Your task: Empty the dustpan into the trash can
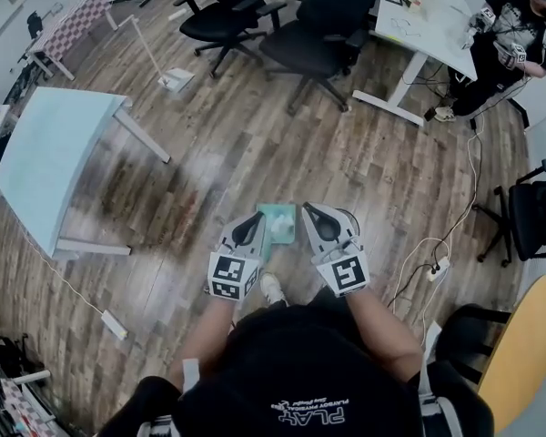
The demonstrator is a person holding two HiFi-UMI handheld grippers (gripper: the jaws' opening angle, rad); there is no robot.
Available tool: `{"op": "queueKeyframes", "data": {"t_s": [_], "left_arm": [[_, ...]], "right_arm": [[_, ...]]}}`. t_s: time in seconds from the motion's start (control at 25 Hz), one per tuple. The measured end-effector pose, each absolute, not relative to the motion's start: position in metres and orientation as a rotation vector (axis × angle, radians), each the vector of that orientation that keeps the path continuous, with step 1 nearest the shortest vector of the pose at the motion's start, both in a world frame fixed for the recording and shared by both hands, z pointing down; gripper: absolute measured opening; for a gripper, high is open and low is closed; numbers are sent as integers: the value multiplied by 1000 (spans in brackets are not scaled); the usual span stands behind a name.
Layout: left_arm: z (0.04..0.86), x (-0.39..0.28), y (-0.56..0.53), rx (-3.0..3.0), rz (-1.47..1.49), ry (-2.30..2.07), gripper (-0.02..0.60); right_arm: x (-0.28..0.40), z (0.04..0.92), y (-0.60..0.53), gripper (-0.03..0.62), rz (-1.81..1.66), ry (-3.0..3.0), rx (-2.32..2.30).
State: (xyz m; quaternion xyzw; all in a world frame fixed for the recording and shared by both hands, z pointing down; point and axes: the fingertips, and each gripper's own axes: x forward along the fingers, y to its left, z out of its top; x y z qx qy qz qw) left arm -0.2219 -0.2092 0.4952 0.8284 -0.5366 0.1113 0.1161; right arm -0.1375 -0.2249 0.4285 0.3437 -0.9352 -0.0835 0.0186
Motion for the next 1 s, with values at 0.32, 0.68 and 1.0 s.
{"op": "queueKeyframes", "data": {"t_s": [0.32,0.68,1.0], "left_arm": [[517,-213,-224,2357,323,-1574,25],[577,-222,-229,2146,420,-1630,25],[638,-208,-221,2076,560,-1535,26]], "right_arm": [[-129,446,-246,25,-188,-2917,1041],[-121,483,-263,24,-48,-2901,987],[-108,534,-262,23,75,-2848,952]]}}
